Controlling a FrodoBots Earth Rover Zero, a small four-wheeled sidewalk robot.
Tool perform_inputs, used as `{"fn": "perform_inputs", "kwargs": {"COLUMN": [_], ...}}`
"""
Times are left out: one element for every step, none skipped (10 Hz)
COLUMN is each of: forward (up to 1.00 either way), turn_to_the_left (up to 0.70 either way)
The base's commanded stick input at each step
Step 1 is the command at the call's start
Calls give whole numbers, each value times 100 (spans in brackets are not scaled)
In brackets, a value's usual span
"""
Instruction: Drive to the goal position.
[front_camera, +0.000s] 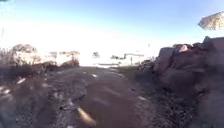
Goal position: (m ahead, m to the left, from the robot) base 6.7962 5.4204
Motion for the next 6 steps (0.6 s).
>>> {"fn": "perform_inputs", "kwargs": {"forward": [50,50,50,50,50,50], "turn_to_the_left": [0,0,0,0,0,0]}}
